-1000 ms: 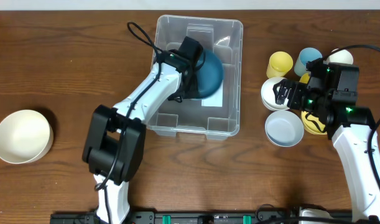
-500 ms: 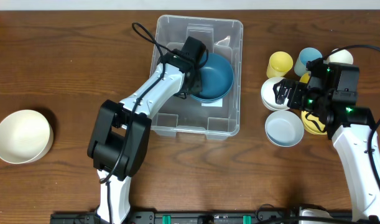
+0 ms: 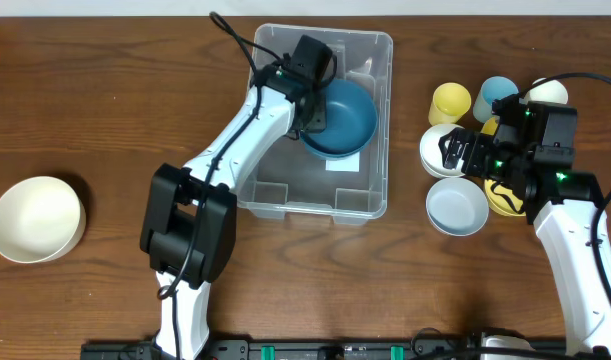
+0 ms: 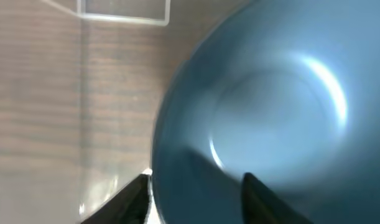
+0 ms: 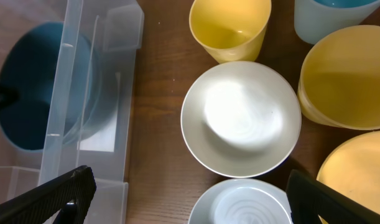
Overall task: Pack container
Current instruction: 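Lower the second teal bowl into the first bowl inside the bin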
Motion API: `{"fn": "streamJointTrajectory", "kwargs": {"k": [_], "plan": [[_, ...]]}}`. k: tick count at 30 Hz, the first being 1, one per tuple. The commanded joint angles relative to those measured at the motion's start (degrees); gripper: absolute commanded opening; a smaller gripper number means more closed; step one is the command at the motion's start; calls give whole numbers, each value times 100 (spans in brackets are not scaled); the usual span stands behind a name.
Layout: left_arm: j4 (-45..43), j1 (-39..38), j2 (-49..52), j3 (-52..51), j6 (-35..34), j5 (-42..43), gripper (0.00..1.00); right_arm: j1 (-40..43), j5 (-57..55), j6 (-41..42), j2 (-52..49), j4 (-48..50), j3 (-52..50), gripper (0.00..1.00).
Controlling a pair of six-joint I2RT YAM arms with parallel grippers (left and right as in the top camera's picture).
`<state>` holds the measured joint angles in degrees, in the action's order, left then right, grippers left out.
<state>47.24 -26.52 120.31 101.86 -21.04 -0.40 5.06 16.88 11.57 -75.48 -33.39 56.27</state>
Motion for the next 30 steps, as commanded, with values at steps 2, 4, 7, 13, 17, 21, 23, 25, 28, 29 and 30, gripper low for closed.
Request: {"fn": "streamJointTrajectory", "kwargs": {"k": [2, 4, 7, 13, 17, 21, 23, 25, 28, 29, 30], "plan": [[584, -11, -306, 286, 55, -46, 53, 13, -20, 63, 13, -7, 105, 99], [960, -57, -446, 286, -55, -15, 54, 13, -20, 63, 13, -4, 105, 99], [1506, -177, -625, 284, -127, 197, 53, 13, -22, 63, 13, 4, 105, 99], [1974, -629, -673, 175, -396, 463, 50, 13, -22, 63, 13, 44, 105, 99], [1696, -885, -527, -107, -415, 286, 49, 13, -20, 63, 13, 39, 105, 99], [1333, -962, -343, -420, -645, 293, 49, 13, -20, 63, 13, 37, 105, 99], [1255, -962, -278, -531, -774, 295, 49, 13, -20, 63, 13, 37, 105, 99], [1220, -962, -225, -581, -802, 295, 49, 13, -20, 63, 13, 37, 105, 99], [1130, -968, -170, -599, -798, 293, 49, 13, -20, 63, 13, 37, 105, 99], [1027, -968, -153, -608, -787, 289, 49, 13, -20, 63, 13, 39, 105, 99], [916, -968, -116, -610, -758, 275, 49, 13, -20, 63, 13, 37, 105, 99]]}}
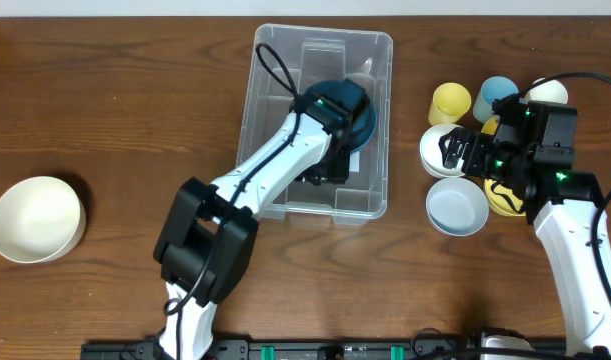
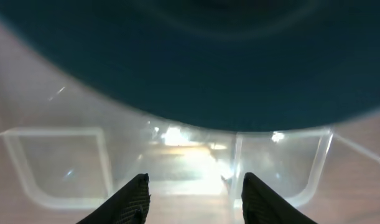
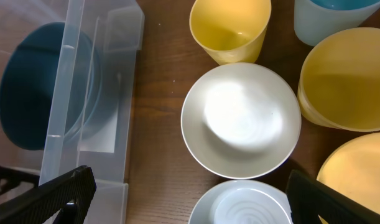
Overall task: Pack container
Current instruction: 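Lower the second teal bowl into the first bowl inside the bin, then open the left gripper and move it to the cream bowl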
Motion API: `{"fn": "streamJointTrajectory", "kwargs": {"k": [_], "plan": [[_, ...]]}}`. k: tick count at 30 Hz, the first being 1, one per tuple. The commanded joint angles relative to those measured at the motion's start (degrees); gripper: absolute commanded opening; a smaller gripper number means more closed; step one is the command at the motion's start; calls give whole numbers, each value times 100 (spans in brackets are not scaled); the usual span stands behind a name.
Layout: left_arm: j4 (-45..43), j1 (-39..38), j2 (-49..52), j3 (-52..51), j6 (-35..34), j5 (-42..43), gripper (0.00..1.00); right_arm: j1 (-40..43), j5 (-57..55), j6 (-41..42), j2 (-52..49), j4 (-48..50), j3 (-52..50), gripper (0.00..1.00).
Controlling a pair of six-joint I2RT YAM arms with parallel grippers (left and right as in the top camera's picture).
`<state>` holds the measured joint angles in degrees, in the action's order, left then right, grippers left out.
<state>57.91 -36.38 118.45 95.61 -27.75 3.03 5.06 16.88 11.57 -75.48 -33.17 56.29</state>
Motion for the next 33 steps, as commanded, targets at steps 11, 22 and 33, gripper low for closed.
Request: {"fn": "streamJointTrajectory", "kwargs": {"k": [11, 22, 33], "plan": [[-1523, 216, 306, 17, 210, -717, 49, 13, -17, 63, 13, -4, 103, 99], [-1742, 852, 127, 313, 627, -525, 54, 13, -17, 63, 13, -31, 103, 99], [260, 1075, -1869, 866, 299, -870, 77, 13, -20, 63, 13, -31, 103, 99]]}}
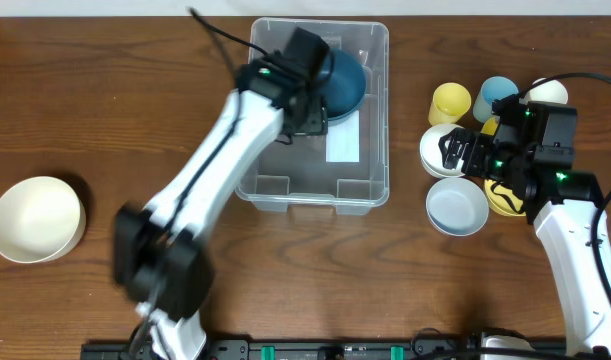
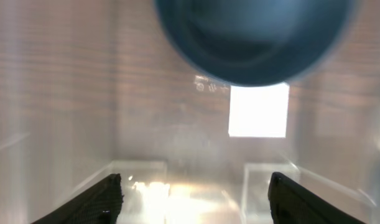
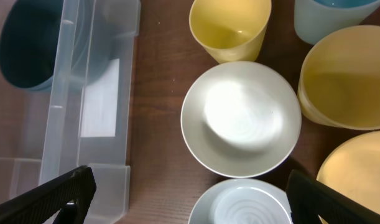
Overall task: Pack container
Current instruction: 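Open the left gripper and move it to the cream bowl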
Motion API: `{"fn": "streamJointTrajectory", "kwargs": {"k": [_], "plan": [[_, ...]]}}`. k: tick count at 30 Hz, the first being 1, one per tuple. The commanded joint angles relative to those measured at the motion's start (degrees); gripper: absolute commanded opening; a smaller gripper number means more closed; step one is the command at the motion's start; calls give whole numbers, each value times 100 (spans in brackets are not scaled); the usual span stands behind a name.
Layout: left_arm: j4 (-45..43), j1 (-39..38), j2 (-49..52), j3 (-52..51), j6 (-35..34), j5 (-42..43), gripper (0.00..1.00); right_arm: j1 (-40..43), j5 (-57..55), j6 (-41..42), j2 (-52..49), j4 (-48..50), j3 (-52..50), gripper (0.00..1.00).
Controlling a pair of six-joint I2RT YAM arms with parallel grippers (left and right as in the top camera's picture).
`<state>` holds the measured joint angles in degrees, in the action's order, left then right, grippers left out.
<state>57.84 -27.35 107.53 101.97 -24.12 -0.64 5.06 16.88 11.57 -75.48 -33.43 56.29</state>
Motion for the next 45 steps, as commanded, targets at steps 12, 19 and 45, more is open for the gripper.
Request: {"fn": "streamJointTrajectory", "kwargs": {"k": [12, 19, 45], "plan": [[1810, 4275, -1768, 205, -341, -1528, 85, 13, -17, 63, 13, 46, 103, 99], [1779, 6743, -1003, 105, -345, -448, 85, 13, -20, 63, 13, 35, 103, 99], [914, 8463, 1327, -229, 444, -249, 76, 13, -514, 59, 13, -35, 103, 99]]}}
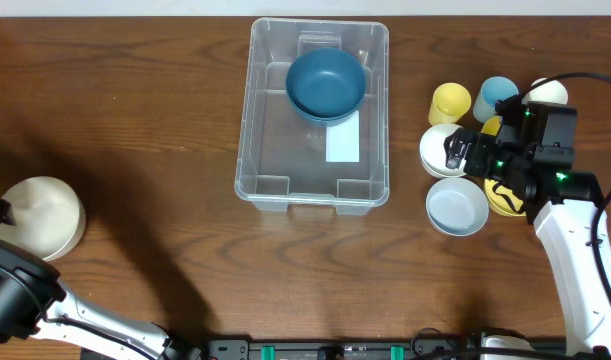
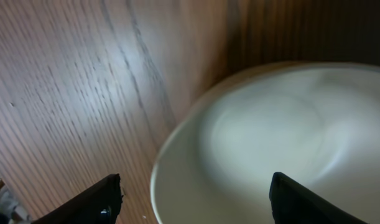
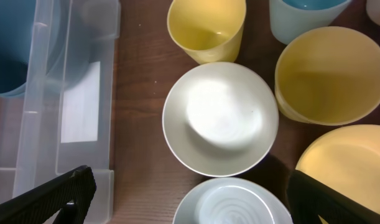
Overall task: Pack container
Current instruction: 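Open the left gripper and move it to the cream bowl, then grasp the cream bowl rim with the left gripper and lift it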
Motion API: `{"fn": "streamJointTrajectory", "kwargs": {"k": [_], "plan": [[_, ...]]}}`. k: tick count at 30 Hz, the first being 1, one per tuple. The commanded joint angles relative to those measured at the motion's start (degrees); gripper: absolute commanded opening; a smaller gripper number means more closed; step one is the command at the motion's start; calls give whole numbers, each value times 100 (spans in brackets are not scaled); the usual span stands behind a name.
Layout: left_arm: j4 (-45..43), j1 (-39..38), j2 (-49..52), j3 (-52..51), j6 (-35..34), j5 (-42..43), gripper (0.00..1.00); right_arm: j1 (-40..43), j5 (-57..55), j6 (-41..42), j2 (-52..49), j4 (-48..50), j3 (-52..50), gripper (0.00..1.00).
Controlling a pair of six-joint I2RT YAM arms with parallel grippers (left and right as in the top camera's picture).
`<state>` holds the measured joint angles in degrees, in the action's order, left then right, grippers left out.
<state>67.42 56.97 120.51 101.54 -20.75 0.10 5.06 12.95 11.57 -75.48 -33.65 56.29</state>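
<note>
The clear plastic container (image 1: 318,120) stands at the table's far centre, and a dark blue bowl (image 1: 326,85) lies in its far end. At the far left, a cream bowl (image 1: 40,217) sits on the wood. My left gripper (image 2: 193,200) hangs open right above that bowl (image 2: 283,143), nothing between its fingers. On the right, my right gripper (image 1: 457,150) is open over two white bowls (image 3: 220,118) (image 3: 233,204) and holds nothing.
Right of the container are a yellow cup (image 3: 206,26), a light blue cup (image 3: 308,15), a yellow bowl (image 3: 329,71) and a yellow plate (image 3: 345,168), packed close together. A white label (image 1: 342,142) lies on the container's floor.
My left arm has gone from above the container to the table's far left, open over the cream bowl. The blue bowl stays in the container. My right gripper shifted slightly.
My left gripper first held the blue bowl by its rim over the container. Then the bowl was down inside. After that the gripper was open above the bowl at the container's far end. Now it is over the cream bowl, while the right gripper has hovered open throughout.
</note>
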Motion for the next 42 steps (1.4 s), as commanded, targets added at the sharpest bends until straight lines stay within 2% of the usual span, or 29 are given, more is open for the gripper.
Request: {"fn": "streamJointTrajectory", "kwargs": {"k": [1, 6, 11, 15, 19, 27, 33, 38, 42], "plan": [[-111, 28, 28, -267, 107, -339, 76, 13, -120, 59, 13, -13, 103, 99], [-474, 28, 28, -710, 168, -337, 69, 13, -120, 59, 13, -13, 103, 99], [-581, 28, 28, -804, 166, -332, 55, 13, -118, 59, 13, -13, 103, 99], [-614, 28, 28, -804, 168, -334, 35, 13, -118, 59, 13, -15, 103, 99], [-616, 28, 28, -804, 166, -299, 6, 13, -118, 59, 13, -20, 103, 99], [-428, -15, -107, -782, 168, 496, 6, 13, -116, 63, 13, -20, 103, 99], [-358, -361, -800, -782, 256, 1034, 7, 13, -116, 63, 13, -13, 103, 99], [-214, -1204, -1915, -782, 437, 1434, 6, 13, -116, 63, 13, 24, 103, 99], [-105, -2529, -2914, -782, 723, 1423, 6, 13, -116, 66, 13, 50, 103, 99]]}}
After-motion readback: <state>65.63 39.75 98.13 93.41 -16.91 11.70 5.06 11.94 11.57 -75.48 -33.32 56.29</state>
